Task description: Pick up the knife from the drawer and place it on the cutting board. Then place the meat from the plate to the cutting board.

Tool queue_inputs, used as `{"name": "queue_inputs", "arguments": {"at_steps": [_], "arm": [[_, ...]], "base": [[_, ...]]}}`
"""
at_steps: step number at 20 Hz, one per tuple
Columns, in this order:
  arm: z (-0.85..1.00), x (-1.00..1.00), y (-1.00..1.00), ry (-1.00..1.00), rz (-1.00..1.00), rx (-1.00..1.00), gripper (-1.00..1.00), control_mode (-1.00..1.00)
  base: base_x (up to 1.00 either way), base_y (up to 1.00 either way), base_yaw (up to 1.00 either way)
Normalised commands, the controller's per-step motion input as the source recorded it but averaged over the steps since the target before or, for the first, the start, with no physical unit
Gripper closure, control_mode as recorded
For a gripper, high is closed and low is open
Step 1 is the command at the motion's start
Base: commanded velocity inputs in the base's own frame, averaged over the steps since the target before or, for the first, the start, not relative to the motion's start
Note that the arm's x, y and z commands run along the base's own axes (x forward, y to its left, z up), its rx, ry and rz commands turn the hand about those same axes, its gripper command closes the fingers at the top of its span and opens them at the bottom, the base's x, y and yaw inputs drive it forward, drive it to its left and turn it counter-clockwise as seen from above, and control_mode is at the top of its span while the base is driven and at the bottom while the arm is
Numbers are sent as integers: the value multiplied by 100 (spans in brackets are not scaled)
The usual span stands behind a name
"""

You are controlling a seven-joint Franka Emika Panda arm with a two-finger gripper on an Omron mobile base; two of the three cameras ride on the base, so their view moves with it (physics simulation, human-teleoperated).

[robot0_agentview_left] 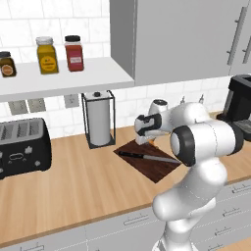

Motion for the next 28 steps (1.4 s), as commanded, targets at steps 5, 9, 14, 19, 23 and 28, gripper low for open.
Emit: {"name": "queue_inputs", "arguments": {"at_steps": [5,9,14,19,23,28], "arm": [[-36,16,6,0,2,0,100,-100],[-33,28,5,0,0,-1,100,-100],[-35,22,3,0,0,-2,100,-100],[-28,6,0,0,1,-1,100,-100],[-17,2,9,0,0,-1,-100,-100],[1,-1,12,0,0,0,-100,-100]], "base": [[0,0,0],[0,0,0],[0,0,0],[0,0,0],[0,0,0],[0,0,0]]}}
